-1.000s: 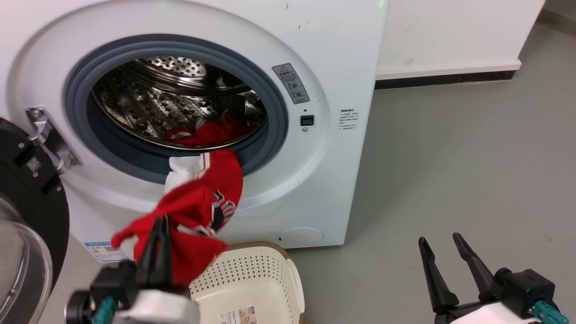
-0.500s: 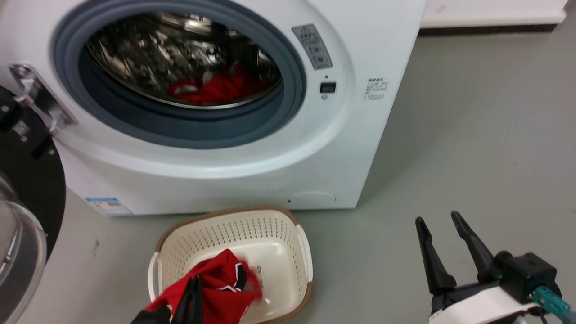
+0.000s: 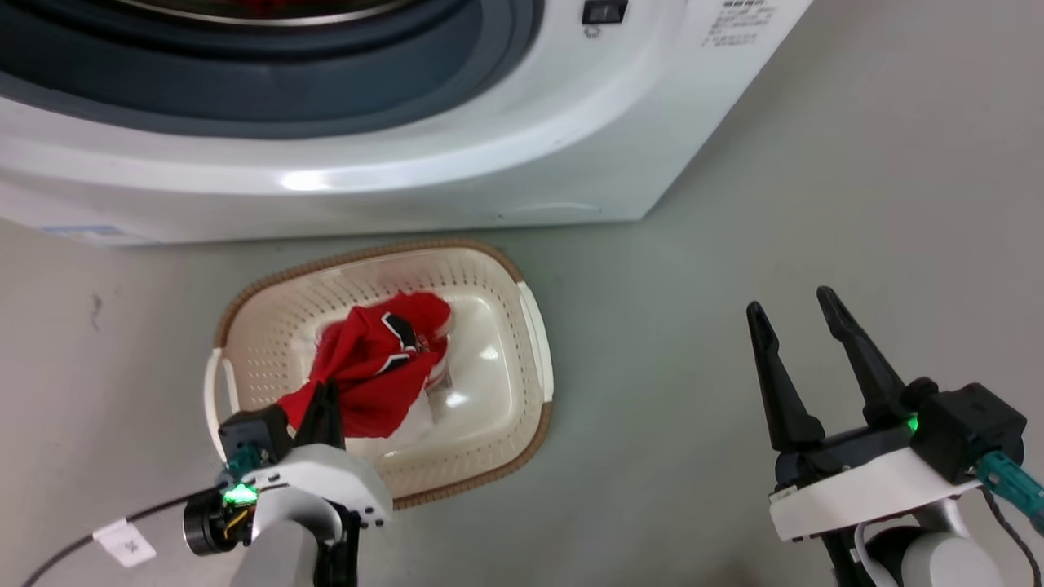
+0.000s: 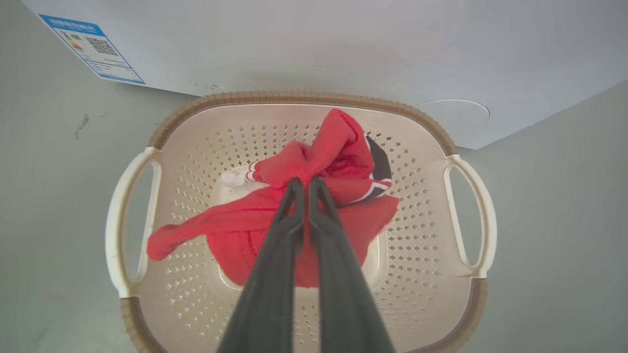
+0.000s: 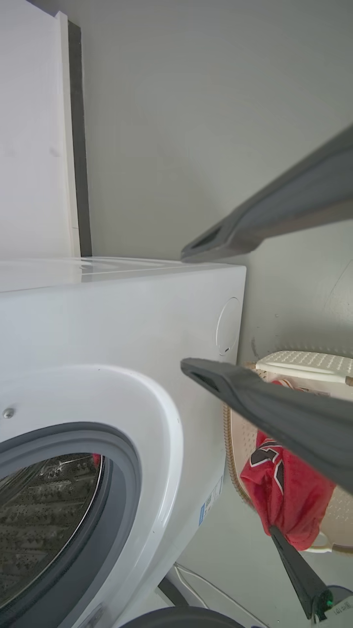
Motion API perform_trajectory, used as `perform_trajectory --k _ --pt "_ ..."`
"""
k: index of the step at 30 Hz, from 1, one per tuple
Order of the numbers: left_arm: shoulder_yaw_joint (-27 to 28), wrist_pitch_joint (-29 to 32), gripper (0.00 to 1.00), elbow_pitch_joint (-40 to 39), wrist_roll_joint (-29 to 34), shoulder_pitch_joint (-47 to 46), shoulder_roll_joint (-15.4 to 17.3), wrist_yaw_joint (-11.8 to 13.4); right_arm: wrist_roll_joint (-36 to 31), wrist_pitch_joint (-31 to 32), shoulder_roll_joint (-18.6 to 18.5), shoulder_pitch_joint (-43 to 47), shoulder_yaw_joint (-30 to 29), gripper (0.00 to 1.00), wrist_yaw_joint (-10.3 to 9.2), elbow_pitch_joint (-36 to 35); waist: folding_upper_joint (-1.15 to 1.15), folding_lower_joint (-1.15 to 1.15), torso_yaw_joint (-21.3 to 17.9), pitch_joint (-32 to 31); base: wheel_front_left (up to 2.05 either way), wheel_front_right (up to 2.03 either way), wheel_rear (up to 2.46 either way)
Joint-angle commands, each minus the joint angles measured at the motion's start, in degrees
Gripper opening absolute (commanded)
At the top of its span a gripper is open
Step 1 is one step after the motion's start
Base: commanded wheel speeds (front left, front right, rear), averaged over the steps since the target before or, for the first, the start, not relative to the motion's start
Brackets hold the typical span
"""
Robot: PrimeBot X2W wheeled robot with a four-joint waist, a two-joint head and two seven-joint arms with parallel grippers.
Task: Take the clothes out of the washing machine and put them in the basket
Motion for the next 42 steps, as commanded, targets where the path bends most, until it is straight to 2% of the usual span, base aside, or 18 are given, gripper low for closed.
perform_trajectory --k 1,6,12,16,18,19,20,21,30,35,42 --pt "1.0 -0.1 0.0 2.8 -0.6 -2.5 0.0 -0.2 0.4 -0.4 0.0 -1.4 0.0 1.0 -0.02 -0.2 0.0 -0.02 -1.2 4.9 0.0 0.0 0.0" --pt "3.9 -0.1 0.0 12.5 -1.5 -7.6 0.0 -0.5 0.4 -1.0 0.1 -3.5 1.0 1.0 -0.02 0.5 0.0 -0.02 -2.4 8.5 0.0 0.0 0.0" --pt "6.2 -0.1 0.0 19.5 -1.5 -12.2 0.9 -0.4 0.5 -1.6 0.1 -5.0 1.5 1.0 -0.02 0.7 0.0 -0.02 -3.3 12.2 0.0 0.0 0.0" --pt "6.8 -0.1 0.0 23.9 -1.1 -14.4 1.4 -0.4 0.1 -1.9 0.0 -5.3 2.0 1.0 -0.02 1.6 0.0 -0.02 -3.9 12.6 0.0 0.0 0.0" --pt "6.8 -0.1 0.0 25.6 -1.0 -15.6 1.5 -0.8 -2.3 -2.1 0.1 -5.8 1.8 1.0 -0.02 1.7 0.0 -0.02 -4.0 12.3 0.0 0.0 0.0" --pt "6.7 -0.1 0.07 26.9 -1.0 -15.8 1.5 -1.0 -3.1 -2.3 0.1 -5.9 1.6 1.0 -0.02 1.8 0.0 -0.02 -3.9 11.8 0.0 0.0 0.0" --pt "6.7 -0.1 0.84 27.4 -1.0 -15.8 1.5 -1.2 -3.5 -2.5 0.1 -5.7 1.5 1.0 -0.02 2.3 0.0 -0.02 -3.8 11.0 0.0 0.0 0.0" --pt "6.8 -0.1 1.0 27.5 -0.8 -15.8 1.5 -1.2 -3.7 -2.5 0.1 -5.5 1.3 1.0 -0.03 2.6 0.0 -0.02 -3.6 10.1 0.0 0.0 0.0" --pt "7.5 -0.1 1.0 24.8 0.6 -10.5 1.1 -2.0 -3.5 -2.7 0.0 -3.4 0.1 1.0 -0.02 5.2 0.0 -0.02 -2.0 -1.8 0.0 0.0 0.0" --pt "8.2 -0.1 1.0 18.4 2.4 -5.7 1.2 -2.5 -3.6 -2.2 0.0 -1.1 -1.6 1.0 -0.02 5.2 0.0 -0.02 -1.0 -8.8 0.0 0.0 0.0" --pt "9.3 -0.1 1.0 4.0 5.5 -0.3 0.7 -2.8 -4.1 -0.7 0.1 2.2 -4.6 1.0 -0.02 3.6 0.0 -0.02 0.7 -15.5 0.0 0.0 0.0"
